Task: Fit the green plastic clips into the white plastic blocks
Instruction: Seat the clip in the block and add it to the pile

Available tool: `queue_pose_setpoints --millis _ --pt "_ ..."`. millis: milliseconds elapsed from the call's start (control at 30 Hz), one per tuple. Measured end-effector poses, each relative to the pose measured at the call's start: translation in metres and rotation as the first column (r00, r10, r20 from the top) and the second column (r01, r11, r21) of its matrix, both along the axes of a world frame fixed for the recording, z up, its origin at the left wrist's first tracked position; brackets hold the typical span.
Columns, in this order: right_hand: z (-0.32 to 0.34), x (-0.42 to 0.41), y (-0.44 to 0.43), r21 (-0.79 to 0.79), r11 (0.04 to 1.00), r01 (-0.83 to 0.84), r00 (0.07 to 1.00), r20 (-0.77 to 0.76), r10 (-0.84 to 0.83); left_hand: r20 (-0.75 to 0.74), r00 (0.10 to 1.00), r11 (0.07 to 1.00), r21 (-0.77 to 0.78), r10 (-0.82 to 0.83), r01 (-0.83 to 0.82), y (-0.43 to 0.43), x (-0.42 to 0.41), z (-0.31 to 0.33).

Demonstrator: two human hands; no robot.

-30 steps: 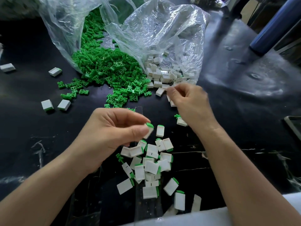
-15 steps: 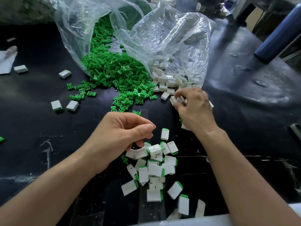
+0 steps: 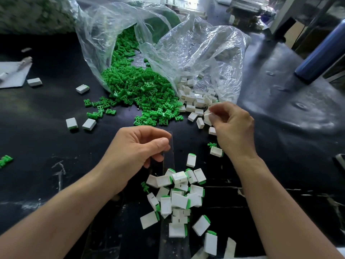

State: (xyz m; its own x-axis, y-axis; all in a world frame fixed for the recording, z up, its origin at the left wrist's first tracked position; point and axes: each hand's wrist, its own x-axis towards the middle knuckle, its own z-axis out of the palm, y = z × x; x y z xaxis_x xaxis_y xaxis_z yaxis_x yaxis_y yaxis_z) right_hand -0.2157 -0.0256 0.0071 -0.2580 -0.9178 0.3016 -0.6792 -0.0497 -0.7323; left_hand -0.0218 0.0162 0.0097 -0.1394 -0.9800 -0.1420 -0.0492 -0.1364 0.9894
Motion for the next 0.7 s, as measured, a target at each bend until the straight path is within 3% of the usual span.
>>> queue_pose_setpoints --millis 133,333,500,600,700 --pt "0.001 0.023 0.012 0.025 0.966 -0.256 0.938 0.246 0.242 -0.051 0.996 0.997 -0.019 0.072 -0.073 -0.004 0.002 0.001" --pt "-0.005 0.045 0.025 0.049 0.882 -0.469 0.859 0.259 0.442 -0.017 1.000 0.999 -0.029 0.021 -0.021 -0.004 0.001 0.000" --pt "-0.005 0.044 0.026 0.092 0.888 -0.450 0.880 0.213 0.424 0.018 0.995 0.995 -0.022 0.094 -0.093 -0.005 0.002 -0.002" --pt "-0.007 0.043 0.023 0.123 0.911 -0.394 0.919 0.016 0.395 -0.090 0.968 0.973 0.025 0.233 -0.231 -0.011 0.004 -0.001" --pt "-0.010 0.046 0.022 0.192 0.896 -0.401 0.875 -0.209 0.437 -0.133 0.946 0.955 0.048 0.295 -0.292 -0.014 0.006 0.000"
